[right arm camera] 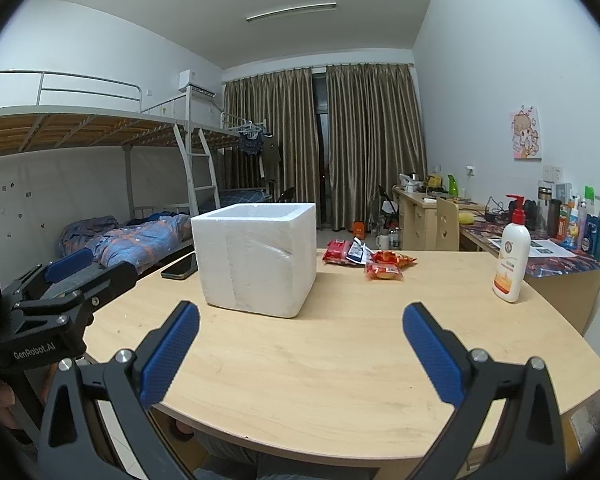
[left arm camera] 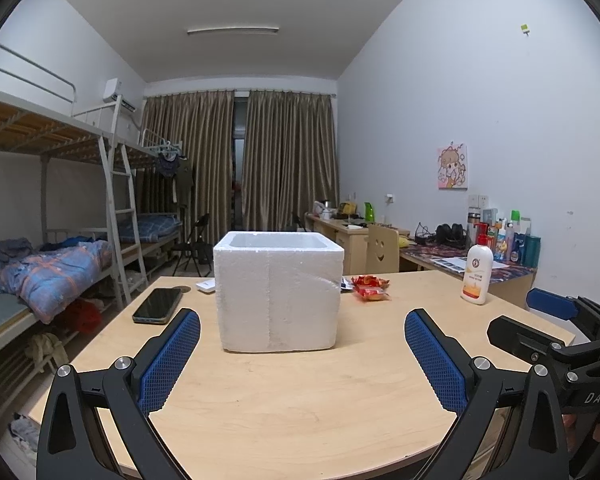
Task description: Organize soft objects
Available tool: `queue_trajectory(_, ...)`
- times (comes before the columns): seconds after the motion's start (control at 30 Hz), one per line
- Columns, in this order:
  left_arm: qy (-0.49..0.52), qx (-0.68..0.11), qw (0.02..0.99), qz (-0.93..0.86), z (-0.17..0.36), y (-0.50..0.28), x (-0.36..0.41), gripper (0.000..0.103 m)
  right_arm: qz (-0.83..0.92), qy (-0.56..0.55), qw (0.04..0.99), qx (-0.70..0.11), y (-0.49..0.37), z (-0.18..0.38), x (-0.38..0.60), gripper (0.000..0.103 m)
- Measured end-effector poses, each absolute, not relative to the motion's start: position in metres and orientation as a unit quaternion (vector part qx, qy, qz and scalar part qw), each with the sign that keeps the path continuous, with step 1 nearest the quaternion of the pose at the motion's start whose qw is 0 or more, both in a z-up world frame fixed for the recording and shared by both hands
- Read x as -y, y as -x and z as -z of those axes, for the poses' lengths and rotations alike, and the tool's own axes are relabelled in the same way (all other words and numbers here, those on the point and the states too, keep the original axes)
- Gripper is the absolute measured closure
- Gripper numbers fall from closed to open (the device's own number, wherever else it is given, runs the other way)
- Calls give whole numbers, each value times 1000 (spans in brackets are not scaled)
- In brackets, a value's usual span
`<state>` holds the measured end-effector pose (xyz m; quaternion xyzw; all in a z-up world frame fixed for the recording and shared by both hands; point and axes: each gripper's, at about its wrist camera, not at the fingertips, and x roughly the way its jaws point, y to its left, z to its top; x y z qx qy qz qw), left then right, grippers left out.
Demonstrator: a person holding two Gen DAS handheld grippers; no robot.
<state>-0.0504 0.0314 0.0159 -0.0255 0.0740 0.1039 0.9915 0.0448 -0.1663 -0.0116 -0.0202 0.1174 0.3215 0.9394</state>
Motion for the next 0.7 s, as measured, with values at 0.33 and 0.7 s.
queue_trajectory(0.33,26,-75,991,-106,-16,51,-31,1,-323,26,939,-119,-47,10,163,0)
queue_trajectory(0.7,19,-74,992,-101,-16,51,-27,1,-323,26,938,-120,-45,12,162,0)
